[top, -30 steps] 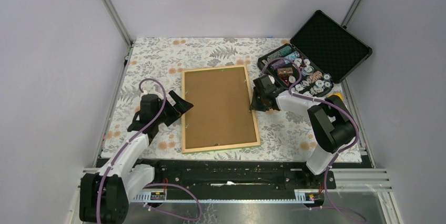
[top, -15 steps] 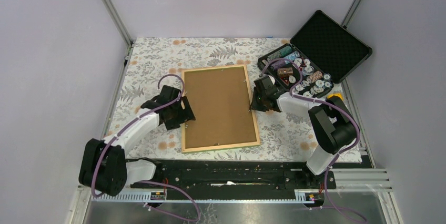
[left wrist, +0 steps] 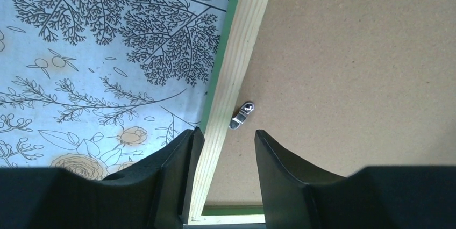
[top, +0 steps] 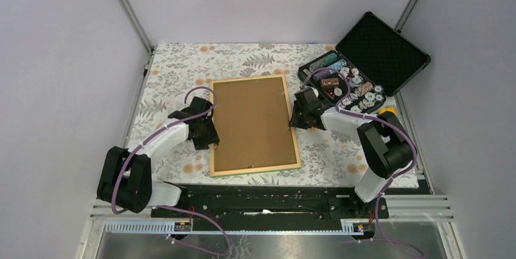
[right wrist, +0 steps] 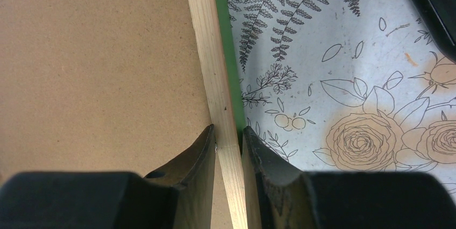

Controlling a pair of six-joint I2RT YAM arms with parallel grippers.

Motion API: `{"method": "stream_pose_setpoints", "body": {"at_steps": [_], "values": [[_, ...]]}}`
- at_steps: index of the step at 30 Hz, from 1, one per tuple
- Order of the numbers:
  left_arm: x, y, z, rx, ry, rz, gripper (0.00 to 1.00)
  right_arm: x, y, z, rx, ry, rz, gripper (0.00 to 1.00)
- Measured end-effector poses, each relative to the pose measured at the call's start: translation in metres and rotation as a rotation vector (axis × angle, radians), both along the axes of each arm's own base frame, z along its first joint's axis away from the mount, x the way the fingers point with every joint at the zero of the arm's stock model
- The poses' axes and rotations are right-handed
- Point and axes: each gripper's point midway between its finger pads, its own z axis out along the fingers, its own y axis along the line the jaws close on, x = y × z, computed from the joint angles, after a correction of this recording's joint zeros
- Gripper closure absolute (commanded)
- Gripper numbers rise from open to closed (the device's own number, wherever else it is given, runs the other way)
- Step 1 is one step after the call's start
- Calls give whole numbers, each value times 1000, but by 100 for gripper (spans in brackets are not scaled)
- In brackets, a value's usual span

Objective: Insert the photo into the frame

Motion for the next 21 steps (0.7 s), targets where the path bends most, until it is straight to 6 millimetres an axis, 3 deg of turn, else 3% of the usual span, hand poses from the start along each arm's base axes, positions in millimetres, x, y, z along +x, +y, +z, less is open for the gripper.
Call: {"method": "stream_pose_setpoints", "body": {"at_steps": [5,17,21], "values": [[0,2,-9,20,24,-4,62,0,0,0,0,0,0,100],[2,2,-15,28,34,-10,64,0,0,0,3,1,1,100],[3,4,-16,39,33,-3,74,0,0,0,4,1,2,100]]}}
